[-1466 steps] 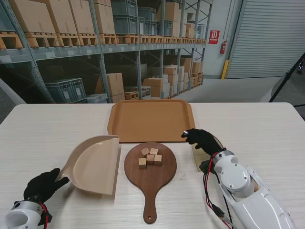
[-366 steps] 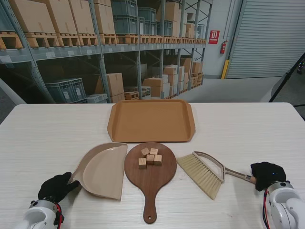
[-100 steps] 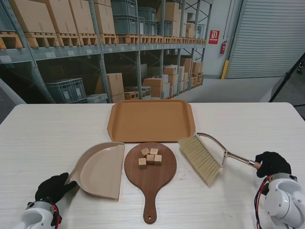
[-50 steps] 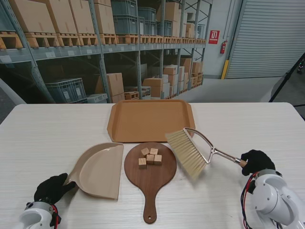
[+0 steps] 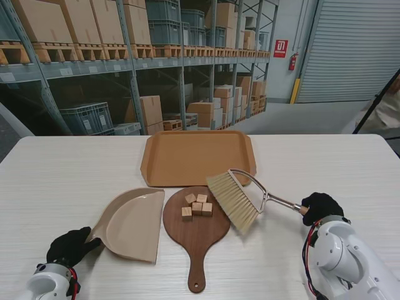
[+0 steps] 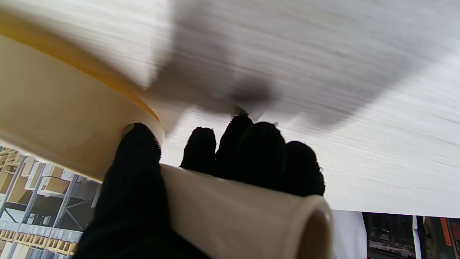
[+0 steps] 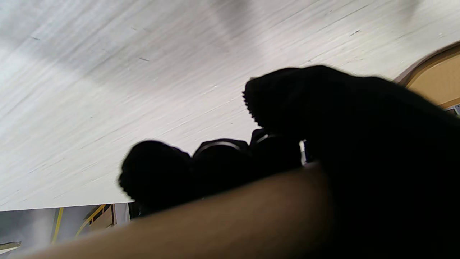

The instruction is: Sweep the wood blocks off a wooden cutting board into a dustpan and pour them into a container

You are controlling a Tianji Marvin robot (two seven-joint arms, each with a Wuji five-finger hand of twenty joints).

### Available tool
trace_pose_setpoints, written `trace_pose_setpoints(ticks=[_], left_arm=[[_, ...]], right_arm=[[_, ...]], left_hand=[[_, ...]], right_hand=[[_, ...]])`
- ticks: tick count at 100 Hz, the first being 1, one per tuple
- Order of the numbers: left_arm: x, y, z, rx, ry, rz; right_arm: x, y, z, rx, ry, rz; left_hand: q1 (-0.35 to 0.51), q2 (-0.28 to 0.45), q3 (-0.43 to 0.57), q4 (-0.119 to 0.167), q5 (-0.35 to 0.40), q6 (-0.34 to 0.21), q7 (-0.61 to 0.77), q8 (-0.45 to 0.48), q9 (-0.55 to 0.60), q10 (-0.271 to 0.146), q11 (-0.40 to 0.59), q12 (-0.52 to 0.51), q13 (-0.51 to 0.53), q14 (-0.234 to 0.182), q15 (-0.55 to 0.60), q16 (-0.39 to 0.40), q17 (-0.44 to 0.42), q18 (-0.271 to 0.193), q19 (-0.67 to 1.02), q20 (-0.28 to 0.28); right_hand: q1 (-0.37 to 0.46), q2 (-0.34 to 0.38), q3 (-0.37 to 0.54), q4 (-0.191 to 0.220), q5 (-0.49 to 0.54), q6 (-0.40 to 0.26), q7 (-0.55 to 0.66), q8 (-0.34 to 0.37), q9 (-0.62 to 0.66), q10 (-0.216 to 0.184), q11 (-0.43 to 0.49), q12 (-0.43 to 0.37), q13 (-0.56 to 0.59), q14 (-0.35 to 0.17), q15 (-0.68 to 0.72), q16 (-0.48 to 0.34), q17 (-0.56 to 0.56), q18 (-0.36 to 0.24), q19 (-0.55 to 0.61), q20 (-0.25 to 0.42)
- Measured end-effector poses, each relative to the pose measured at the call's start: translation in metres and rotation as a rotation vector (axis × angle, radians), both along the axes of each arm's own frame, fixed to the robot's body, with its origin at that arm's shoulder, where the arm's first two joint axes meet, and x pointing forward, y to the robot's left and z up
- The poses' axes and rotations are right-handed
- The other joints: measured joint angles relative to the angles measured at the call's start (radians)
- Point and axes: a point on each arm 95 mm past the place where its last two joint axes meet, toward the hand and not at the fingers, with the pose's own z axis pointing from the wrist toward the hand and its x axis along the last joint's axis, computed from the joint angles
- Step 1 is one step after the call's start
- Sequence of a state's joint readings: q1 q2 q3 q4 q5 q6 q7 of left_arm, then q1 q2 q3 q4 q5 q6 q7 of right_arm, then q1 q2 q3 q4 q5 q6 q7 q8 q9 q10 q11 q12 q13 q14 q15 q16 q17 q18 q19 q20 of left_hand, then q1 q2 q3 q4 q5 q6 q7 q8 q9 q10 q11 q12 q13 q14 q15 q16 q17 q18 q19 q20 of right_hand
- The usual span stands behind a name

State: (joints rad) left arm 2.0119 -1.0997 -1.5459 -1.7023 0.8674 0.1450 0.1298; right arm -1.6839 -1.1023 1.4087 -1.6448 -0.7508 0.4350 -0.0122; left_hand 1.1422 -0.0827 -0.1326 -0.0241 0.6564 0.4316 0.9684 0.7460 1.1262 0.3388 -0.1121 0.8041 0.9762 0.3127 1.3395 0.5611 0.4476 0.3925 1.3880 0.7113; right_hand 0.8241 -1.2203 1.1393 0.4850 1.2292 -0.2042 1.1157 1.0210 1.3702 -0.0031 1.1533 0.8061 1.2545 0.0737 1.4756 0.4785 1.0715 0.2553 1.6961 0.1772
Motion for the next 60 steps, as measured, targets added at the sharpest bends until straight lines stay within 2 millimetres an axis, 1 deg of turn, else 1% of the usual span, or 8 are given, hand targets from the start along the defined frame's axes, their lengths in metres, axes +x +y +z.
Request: trace_pose_setpoints(ticks=[17, 44, 60], left_arm=[[0.001, -0.002, 0.000, 0.003, 0.001, -0.012], [0.001, -0.003, 0.000, 0.008, 0.003, -0.022], [0.001, -0.005, 0.000, 0.014, 0.004, -0.028]], right_arm=[[0.008, 0.008, -0.005, -0.012, 0.017, 0.008], [0.016, 0.026, -0.011, 0.020, 0.046, 0.021], [0.020, 0.036, -0.014, 0.037, 0.064, 0.033]], left_hand=[[0.000, 0.000, 0.000, 0.000, 0.000, 0.000, 0.000, 0.000, 0.000, 0.000, 0.000, 0.000, 0.000, 0.000, 0.000, 0.000, 0.000, 0.000, 0.000, 0.000], [-0.001, 0.000, 0.000, 0.000, 0.004, 0.000, -0.002, -0.010, 0.000, 0.000, 0.000, 0.000, 0.000, 0.000, -0.001, 0.000, 0.000, 0.000, 0.000, 0.000], [-0.004, 0.000, 0.000, 0.000, 0.011, 0.000, -0.017, -0.027, 0.001, 0.001, -0.001, -0.011, 0.001, 0.000, -0.022, 0.000, 0.000, 0.001, 0.000, 0.000]], right_hand=[[0.000, 0.001, 0.000, 0.000, 0.000, 0.000, 0.000, 0.000, 0.000, 0.000, 0.000, 0.000, 0.000, 0.000, 0.000, 0.000, 0.000, 0.000, 0.000, 0.000], [0.000, 0.004, -0.001, 0.000, 0.000, 0.000, 0.000, 0.000, 0.000, 0.000, 0.000, 0.000, 0.000, 0.000, 0.000, -0.001, 0.000, 0.000, 0.000, -0.001], [0.000, 0.007, -0.002, 0.000, 0.000, 0.000, -0.001, 0.000, 0.000, 0.000, 0.000, 0.000, 0.000, 0.000, 0.000, -0.002, 0.000, 0.000, 0.000, -0.002]])
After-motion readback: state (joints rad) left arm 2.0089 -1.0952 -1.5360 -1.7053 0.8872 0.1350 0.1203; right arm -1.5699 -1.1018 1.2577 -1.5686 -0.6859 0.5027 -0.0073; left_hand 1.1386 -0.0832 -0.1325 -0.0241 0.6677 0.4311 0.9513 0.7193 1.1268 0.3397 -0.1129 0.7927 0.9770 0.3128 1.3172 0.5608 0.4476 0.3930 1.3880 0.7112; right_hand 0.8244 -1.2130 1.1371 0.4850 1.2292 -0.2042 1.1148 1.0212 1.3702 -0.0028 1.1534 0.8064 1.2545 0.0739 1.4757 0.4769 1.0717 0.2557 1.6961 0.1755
